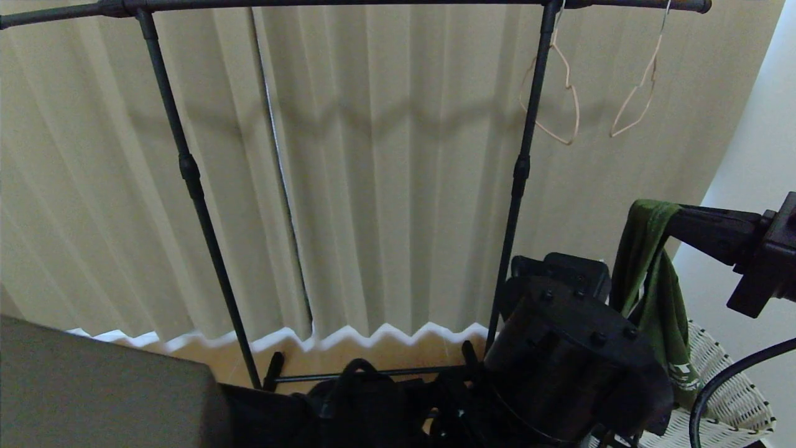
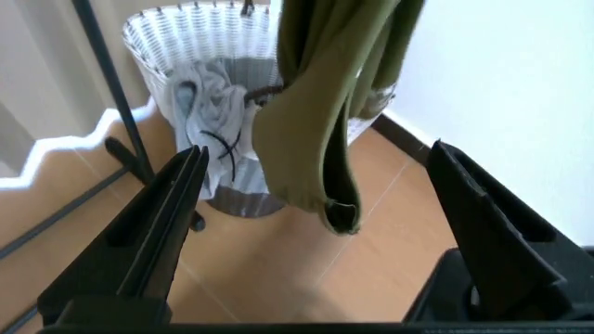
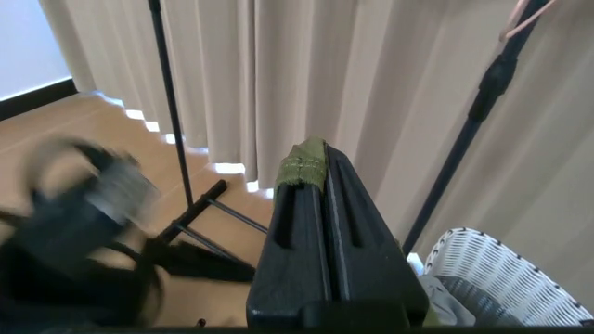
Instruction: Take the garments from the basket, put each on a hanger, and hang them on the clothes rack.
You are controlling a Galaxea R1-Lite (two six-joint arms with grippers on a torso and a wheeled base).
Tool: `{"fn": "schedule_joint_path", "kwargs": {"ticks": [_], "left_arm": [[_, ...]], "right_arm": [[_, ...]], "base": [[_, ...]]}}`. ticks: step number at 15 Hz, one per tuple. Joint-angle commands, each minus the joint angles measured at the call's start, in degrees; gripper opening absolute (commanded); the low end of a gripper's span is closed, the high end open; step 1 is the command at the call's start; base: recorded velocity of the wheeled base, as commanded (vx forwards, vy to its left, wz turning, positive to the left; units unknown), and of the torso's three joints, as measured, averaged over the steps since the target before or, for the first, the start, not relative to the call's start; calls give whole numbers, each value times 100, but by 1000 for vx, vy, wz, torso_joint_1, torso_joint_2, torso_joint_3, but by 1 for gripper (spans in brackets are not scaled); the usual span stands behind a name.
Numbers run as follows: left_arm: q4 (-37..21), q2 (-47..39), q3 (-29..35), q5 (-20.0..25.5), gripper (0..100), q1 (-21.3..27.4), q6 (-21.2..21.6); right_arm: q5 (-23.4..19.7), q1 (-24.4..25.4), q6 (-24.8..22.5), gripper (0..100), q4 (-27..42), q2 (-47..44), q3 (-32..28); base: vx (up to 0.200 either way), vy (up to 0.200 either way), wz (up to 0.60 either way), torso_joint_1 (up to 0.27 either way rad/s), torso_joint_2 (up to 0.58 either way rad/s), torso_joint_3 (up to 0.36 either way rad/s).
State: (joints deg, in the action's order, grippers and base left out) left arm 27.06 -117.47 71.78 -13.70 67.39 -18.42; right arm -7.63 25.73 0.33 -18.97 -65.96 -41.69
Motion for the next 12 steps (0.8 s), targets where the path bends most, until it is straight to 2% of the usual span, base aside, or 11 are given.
{"fn": "schedule_joint_path", "kwargs": {"ticks": [1, 3, 4, 5, 9, 12], "left_arm": [[1, -461, 187, -18, 100, 2, -39], [1, -514, 205, -45, 100, -59, -56], [1, -646, 205, -291, 100, -209, -56], [1, -698, 205, -326, 100, -270, -56], [1, -927, 249, -344, 100, -402, -4], [-105, -909, 205, -352, 100, -411, 225]], "right_arm": [[-2, 11, 2, 0, -2, 22, -6], [-2, 11, 2, 0, -2, 31, -6], [-2, 11, 2, 0, -2, 75, 3], [-2, 11, 2, 0, -2, 92, 3], [-2, 11, 2, 0, -2, 154, -6], [-10, 11, 2, 0, -2, 268, -14]], "base": [[0, 0, 0, 0, 0, 0], [0, 0, 0, 0, 0, 0], [0, 0, 0, 0, 0, 0], [0, 0, 0, 0, 0, 0], [0, 0, 0, 0, 0, 0], [0, 0, 0, 0, 0, 0]]}}
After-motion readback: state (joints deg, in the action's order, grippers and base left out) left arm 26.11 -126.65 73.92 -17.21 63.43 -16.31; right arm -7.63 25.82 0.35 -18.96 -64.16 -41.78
